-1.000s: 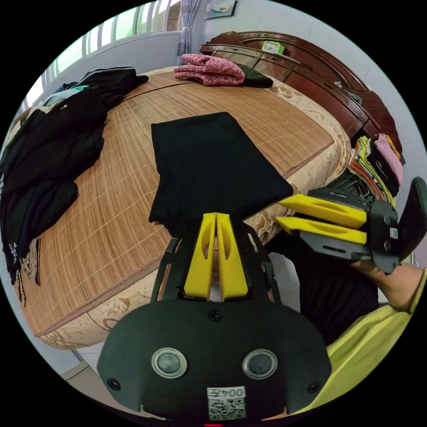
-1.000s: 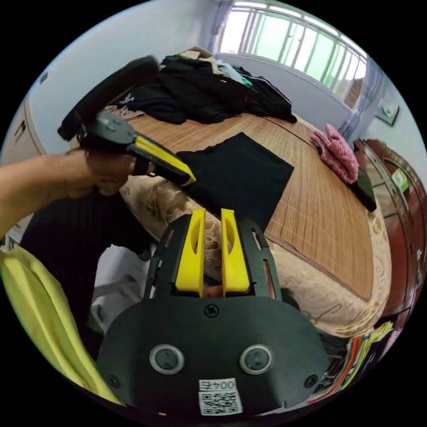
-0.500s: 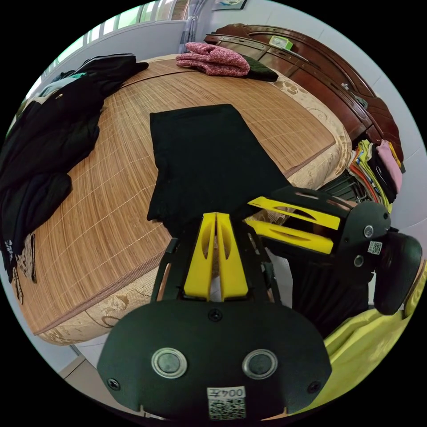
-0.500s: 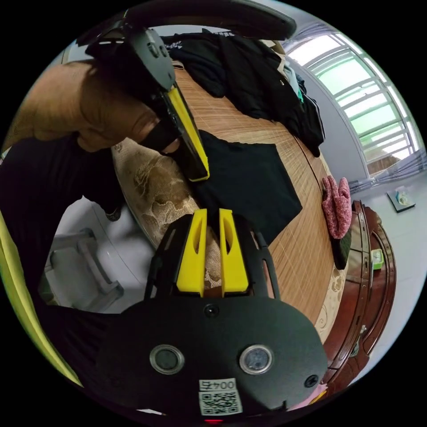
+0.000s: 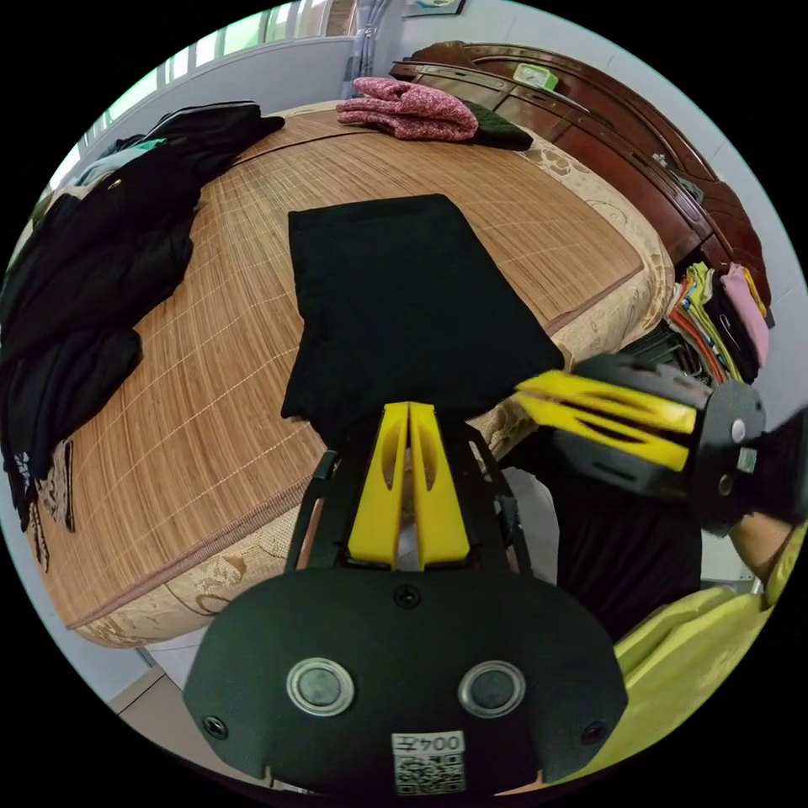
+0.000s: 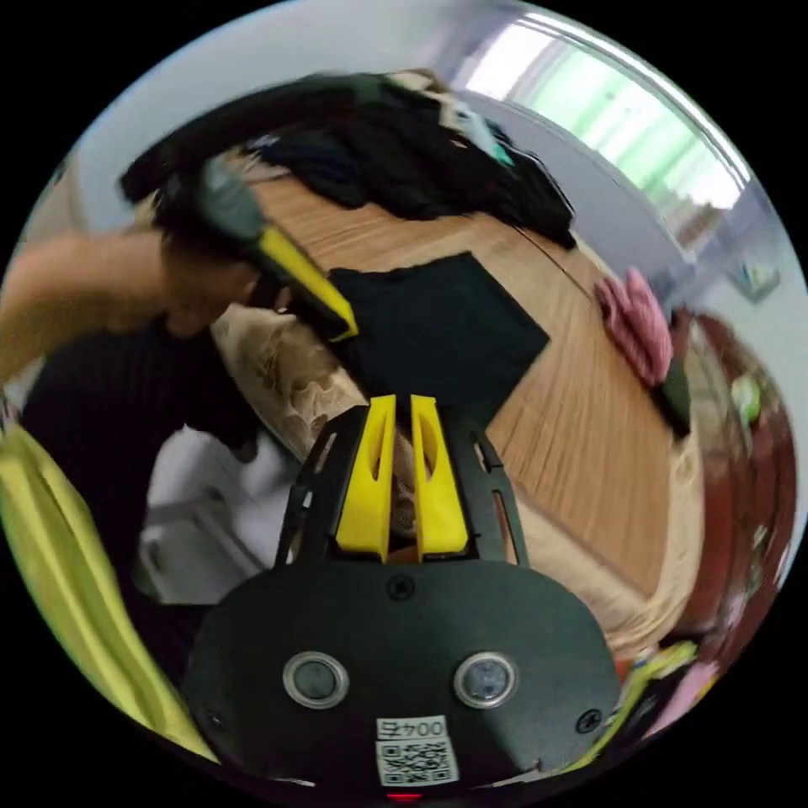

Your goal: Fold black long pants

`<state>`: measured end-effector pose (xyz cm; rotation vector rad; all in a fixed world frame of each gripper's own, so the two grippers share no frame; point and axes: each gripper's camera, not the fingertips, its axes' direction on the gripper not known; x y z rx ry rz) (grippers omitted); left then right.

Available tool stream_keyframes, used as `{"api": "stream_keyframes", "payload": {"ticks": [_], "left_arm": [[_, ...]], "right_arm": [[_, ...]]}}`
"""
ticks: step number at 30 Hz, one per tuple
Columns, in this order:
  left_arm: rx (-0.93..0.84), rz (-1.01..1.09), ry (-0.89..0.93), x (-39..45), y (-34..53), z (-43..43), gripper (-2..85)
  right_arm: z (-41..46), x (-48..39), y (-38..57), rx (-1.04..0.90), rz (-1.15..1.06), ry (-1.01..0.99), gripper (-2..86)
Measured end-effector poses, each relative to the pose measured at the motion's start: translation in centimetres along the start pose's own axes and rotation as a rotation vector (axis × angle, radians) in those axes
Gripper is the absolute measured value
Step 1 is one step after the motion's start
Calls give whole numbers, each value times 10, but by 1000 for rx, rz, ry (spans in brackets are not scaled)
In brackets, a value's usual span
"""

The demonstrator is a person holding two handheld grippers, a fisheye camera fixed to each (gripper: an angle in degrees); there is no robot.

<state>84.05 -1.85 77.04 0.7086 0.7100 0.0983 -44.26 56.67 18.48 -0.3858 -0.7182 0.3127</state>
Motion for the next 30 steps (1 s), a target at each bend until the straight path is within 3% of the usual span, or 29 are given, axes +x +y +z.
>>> {"api": "stream_keyframes", "payload": {"ticks": [5,8,10,19,25,30], "left_arm": [[7,3,18,-8,1,9,2],[9,2,13,-11,2,15,2],[12,2,7,-14,4,20,2],[12,-5,31,-37,7,41,2],[12,-1,32,-56,10,58,2],[13,38,36,-75,15,72,4]], "right_arm": [[31,155,78,-7,727,-666,86],[60,206,115,39,955,-975,94],[74,225,125,7,1005,-1037,98],[111,298,152,-72,1049,-1060,111],[122,341,165,-19,1074,-1112,36],[116,373,162,-148,928,-877,21]]}}
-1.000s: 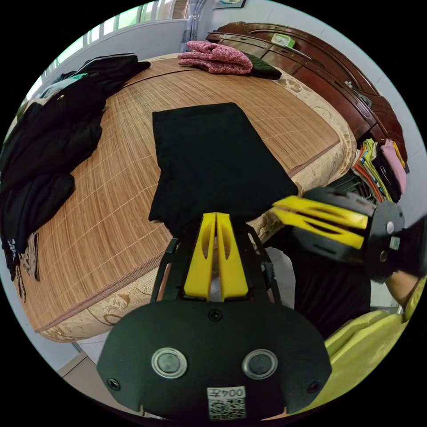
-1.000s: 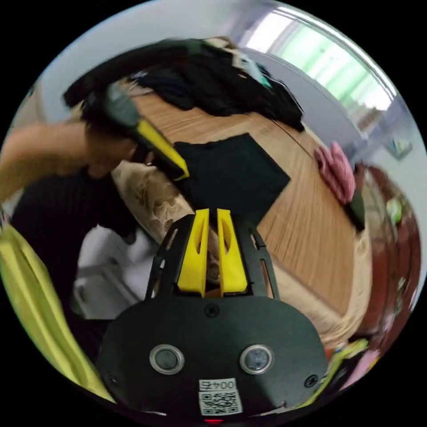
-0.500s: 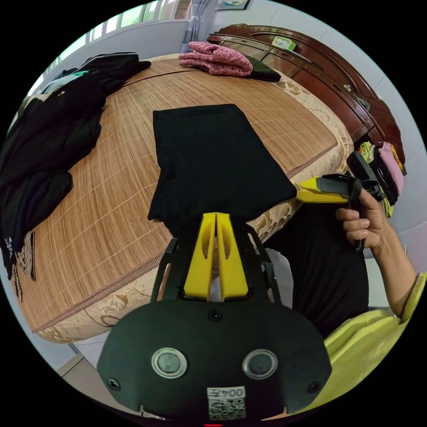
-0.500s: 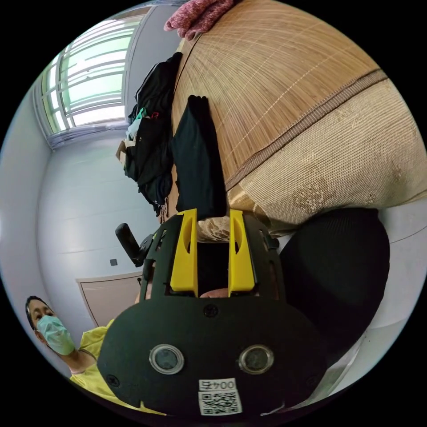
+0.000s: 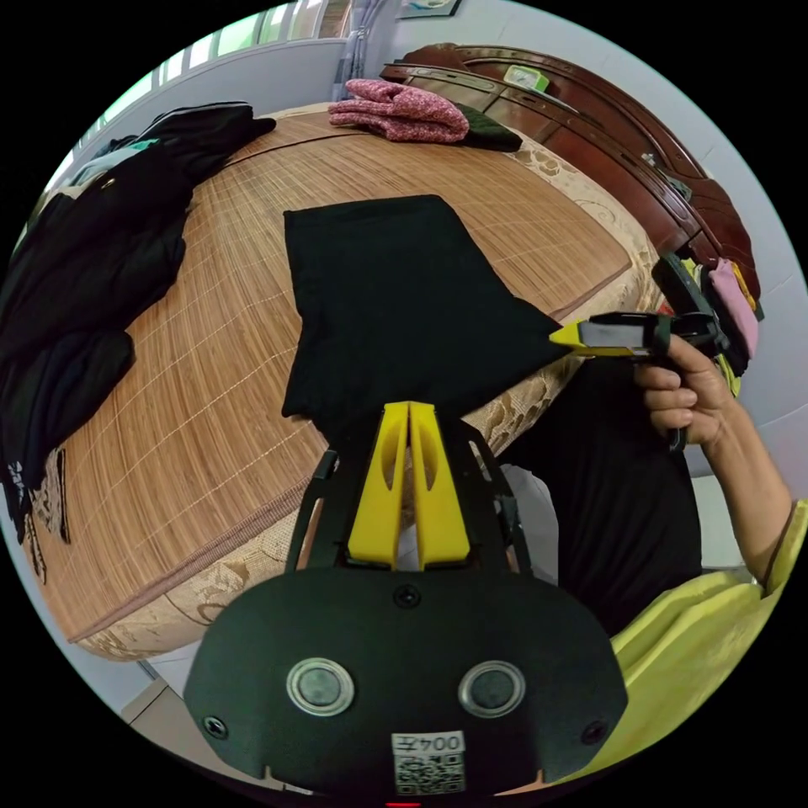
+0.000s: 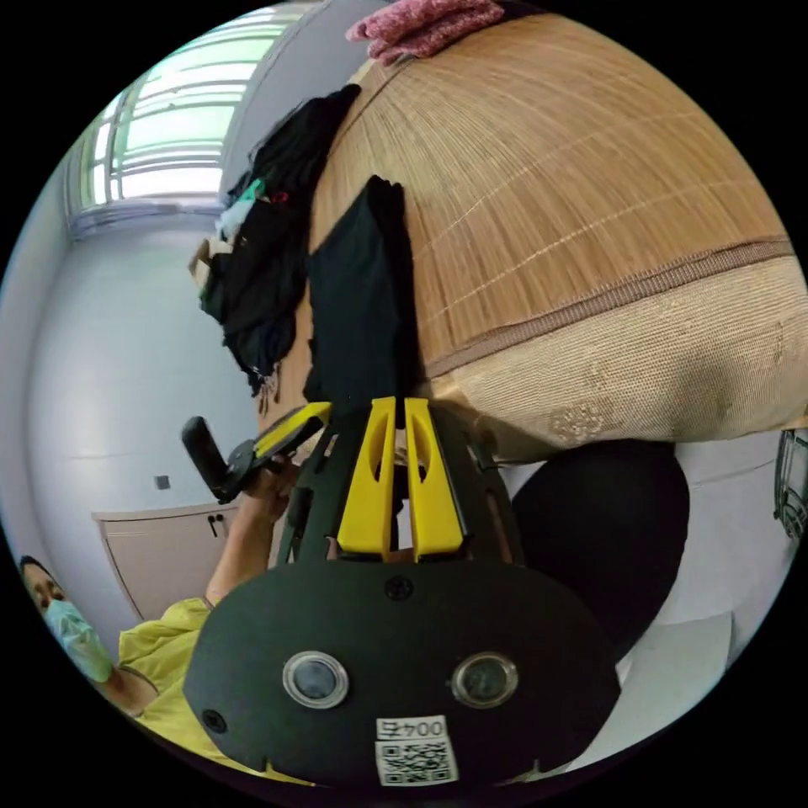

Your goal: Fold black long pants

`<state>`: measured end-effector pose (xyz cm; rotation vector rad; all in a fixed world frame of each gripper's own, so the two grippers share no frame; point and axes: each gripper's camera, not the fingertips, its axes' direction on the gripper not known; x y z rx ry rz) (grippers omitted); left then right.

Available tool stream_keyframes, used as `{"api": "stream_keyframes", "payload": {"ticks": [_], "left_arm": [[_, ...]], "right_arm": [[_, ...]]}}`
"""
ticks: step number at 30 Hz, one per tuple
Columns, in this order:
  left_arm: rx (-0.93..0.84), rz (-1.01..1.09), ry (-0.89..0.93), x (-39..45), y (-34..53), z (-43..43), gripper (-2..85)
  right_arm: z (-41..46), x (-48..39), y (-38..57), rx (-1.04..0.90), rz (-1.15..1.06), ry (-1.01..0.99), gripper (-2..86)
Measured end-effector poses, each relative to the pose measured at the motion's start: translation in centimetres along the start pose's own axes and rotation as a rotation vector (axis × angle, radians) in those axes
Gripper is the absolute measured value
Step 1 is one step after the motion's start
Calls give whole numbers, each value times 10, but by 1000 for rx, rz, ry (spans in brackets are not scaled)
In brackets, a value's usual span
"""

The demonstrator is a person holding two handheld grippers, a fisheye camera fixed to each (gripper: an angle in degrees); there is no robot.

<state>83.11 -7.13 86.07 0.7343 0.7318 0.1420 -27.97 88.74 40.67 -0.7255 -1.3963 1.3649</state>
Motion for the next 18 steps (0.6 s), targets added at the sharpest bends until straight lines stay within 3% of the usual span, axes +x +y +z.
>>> {"api": "stream_keyframes", "payload": {"ticks": [6,9,11,14,18], "left_arm": [[11,-15,28,-30,6,18,14],[26,-12,65,-49,11,20,32],[33,-51,89,-68,15,14,63],[79,-161,139,-116,34,4,75],[79,-372,469,-197,67,26,77]], "right_arm": [[-19,15,-16,-38,0,-13,39],[-44,13,-18,5,-26,78,42],[-60,6,-20,45,-78,172,43],[-66,-3,-27,28,-135,150,54],[-65,9,-34,-12,-89,109,81]]}}
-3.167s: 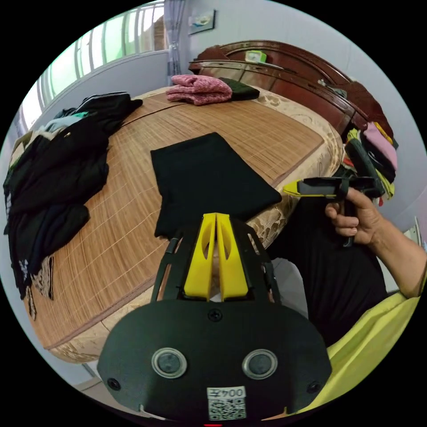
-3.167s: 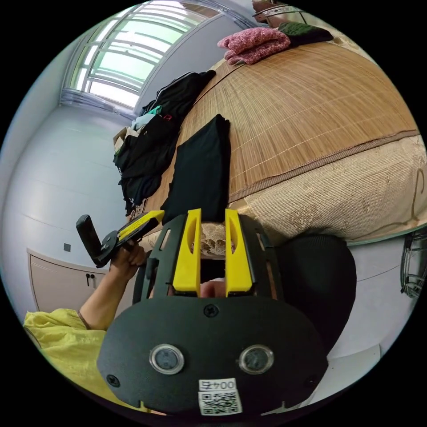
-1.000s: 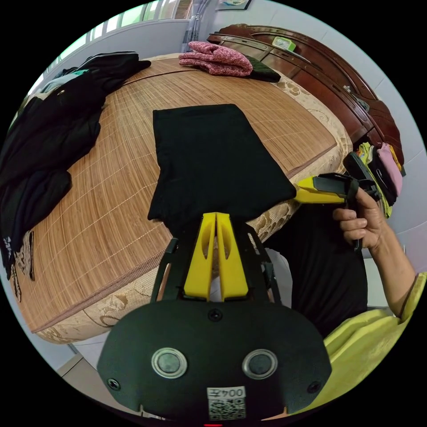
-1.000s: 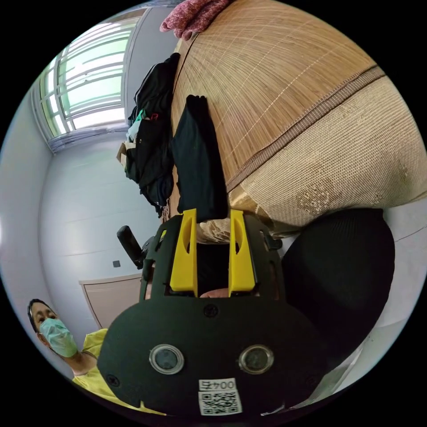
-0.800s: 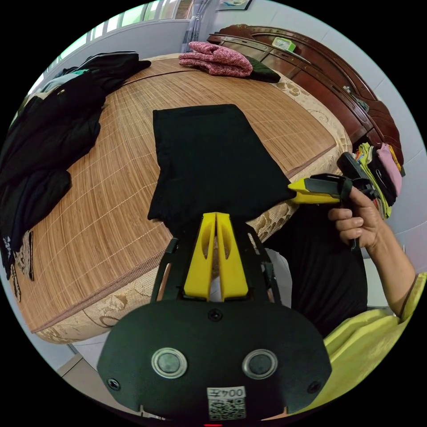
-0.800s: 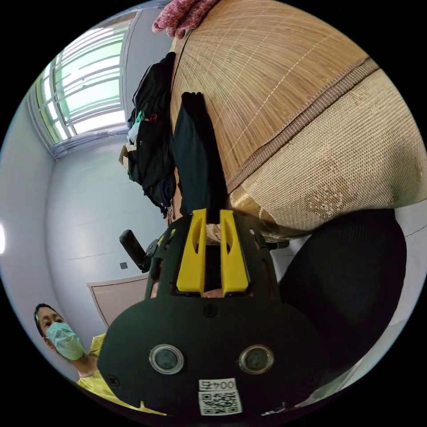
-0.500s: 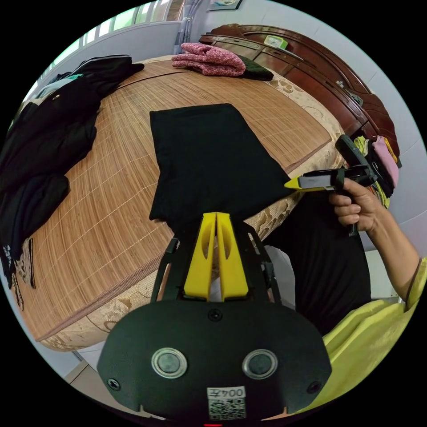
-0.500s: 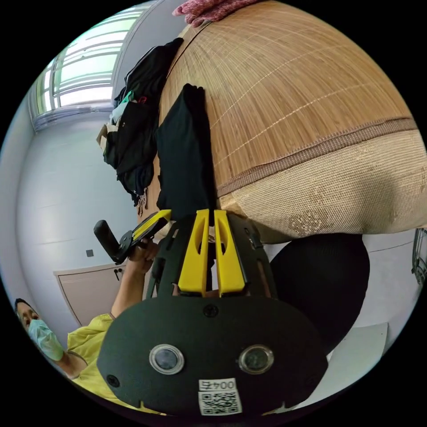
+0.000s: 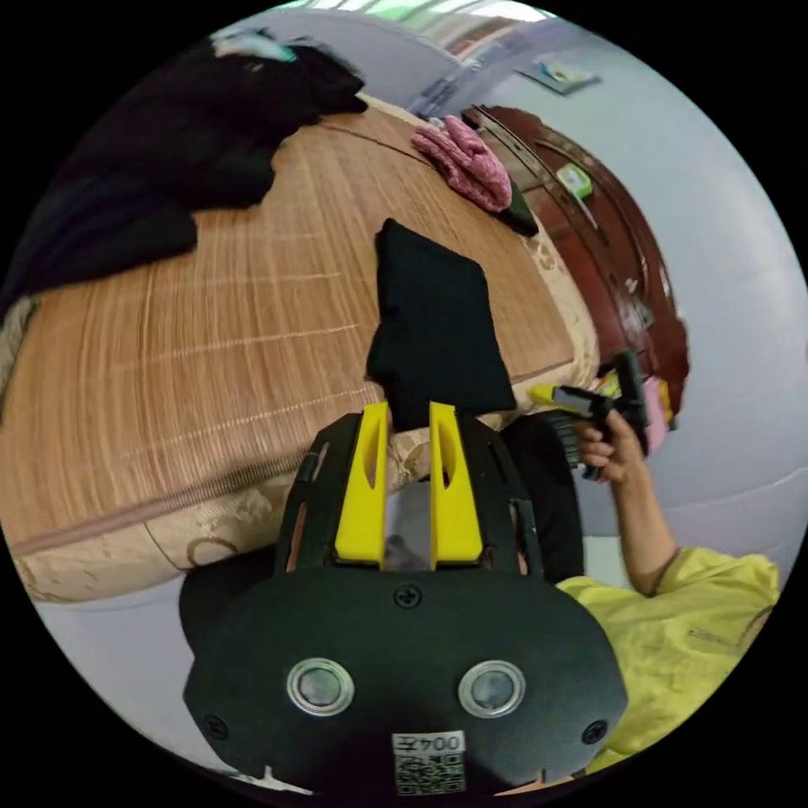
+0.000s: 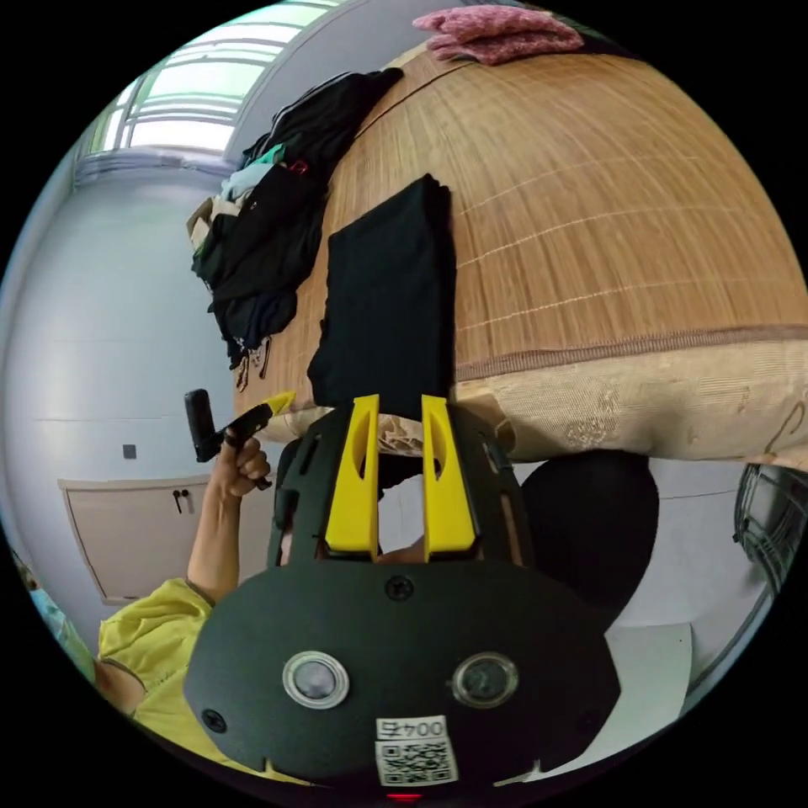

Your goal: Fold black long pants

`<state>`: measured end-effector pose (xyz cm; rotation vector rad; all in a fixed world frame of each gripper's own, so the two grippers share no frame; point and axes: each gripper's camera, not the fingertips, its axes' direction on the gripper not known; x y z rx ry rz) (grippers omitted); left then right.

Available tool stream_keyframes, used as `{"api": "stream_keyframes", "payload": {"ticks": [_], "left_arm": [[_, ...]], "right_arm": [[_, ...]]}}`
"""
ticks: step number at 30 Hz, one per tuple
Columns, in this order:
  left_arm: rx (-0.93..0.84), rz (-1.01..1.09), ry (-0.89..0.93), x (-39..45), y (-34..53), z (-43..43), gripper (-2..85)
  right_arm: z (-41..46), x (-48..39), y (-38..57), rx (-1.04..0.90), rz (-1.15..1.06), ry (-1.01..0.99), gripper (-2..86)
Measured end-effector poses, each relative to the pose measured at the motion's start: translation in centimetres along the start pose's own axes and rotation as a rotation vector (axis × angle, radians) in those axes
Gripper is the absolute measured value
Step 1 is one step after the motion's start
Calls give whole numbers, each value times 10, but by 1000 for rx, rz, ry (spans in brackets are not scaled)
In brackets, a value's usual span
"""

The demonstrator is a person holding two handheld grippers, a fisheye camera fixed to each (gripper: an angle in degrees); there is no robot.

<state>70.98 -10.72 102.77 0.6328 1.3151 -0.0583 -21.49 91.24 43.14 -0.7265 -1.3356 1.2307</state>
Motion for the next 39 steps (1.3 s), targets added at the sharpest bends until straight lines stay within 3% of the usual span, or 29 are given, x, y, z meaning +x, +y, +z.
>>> {"api": "stream_keyframes", "payload": {"ticks": [3,8,19,27,39], "left_arm": [[5,-83,148,-42,5,8,78],[-9,-115,184,-75,2,33,91],[13,-296,341,-156,-13,51,115],[-4,-275,306,-187,-31,55,124],[-6,-309,393,-222,-57,67,133]], "right_arm": [[-7,30,6,44,112,-117,93],[-14,65,7,51,199,-248,96],[-21,82,-12,23,200,-293,95],[-28,87,-26,24,203,-330,94],[-34,84,-51,9,202,-359,83]]}}
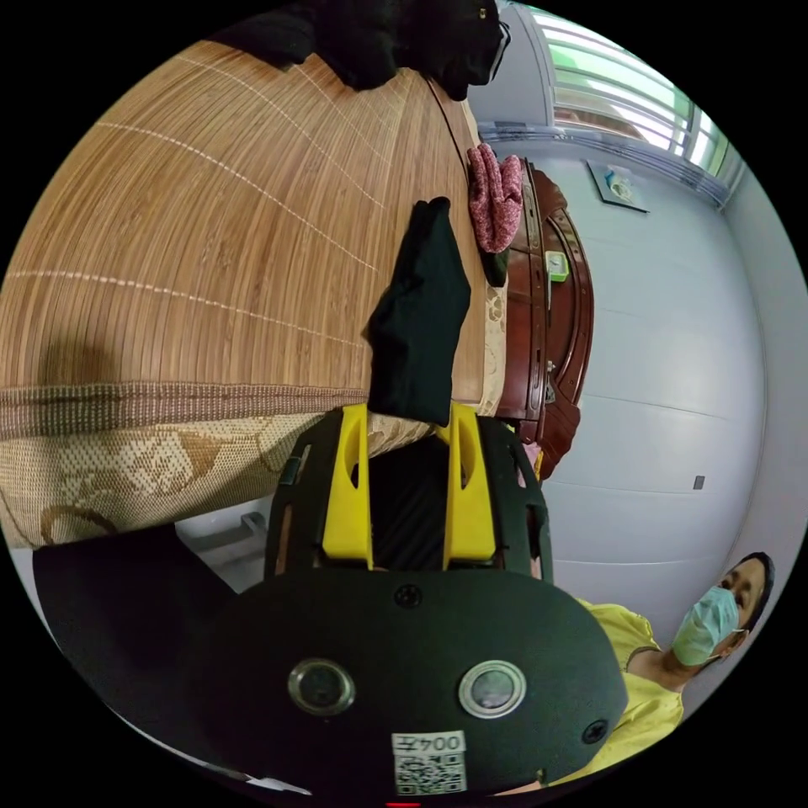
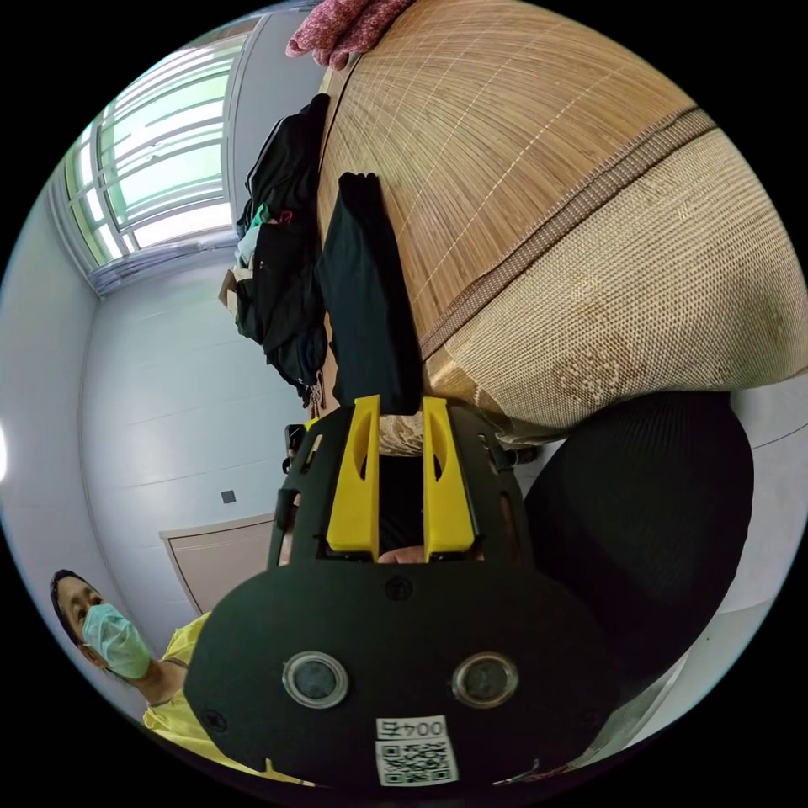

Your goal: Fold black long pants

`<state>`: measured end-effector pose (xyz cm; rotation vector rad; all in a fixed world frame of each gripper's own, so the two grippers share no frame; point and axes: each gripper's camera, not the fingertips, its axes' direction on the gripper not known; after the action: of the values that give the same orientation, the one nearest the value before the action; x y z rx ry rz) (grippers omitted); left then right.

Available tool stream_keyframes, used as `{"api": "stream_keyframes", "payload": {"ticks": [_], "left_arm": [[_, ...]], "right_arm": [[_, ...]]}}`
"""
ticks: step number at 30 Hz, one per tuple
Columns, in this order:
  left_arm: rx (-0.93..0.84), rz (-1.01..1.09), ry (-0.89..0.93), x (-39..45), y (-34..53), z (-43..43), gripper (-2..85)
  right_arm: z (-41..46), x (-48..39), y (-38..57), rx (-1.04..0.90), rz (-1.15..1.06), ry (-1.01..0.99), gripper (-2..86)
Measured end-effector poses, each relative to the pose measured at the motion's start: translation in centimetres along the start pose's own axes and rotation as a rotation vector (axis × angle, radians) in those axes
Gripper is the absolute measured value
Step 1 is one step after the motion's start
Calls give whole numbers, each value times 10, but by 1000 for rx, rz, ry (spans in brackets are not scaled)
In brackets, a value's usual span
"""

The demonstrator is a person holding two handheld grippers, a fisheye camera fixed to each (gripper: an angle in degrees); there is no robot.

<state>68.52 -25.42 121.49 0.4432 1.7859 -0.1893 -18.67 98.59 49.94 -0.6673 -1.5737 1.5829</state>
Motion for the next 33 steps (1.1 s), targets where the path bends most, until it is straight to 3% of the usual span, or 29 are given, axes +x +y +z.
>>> {"api": "stream_keyframes", "payload": {"ticks": [20,24,31,33], "left_arm": [[-3,-9,126,-10,-62,14,122],[-9,27,49,3,-73,18,82],[-32,99,-168,30,-95,14,28],[-38,81,-149,28,-101,15,28]], "right_arm": [[3,-36,-56,13,-26,-66,84],[8,-51,-69,-5,-49,-47,77],[6,-95,-98,-6,-151,241,32],[10,-95,-107,-16,-122,240,32]]}}
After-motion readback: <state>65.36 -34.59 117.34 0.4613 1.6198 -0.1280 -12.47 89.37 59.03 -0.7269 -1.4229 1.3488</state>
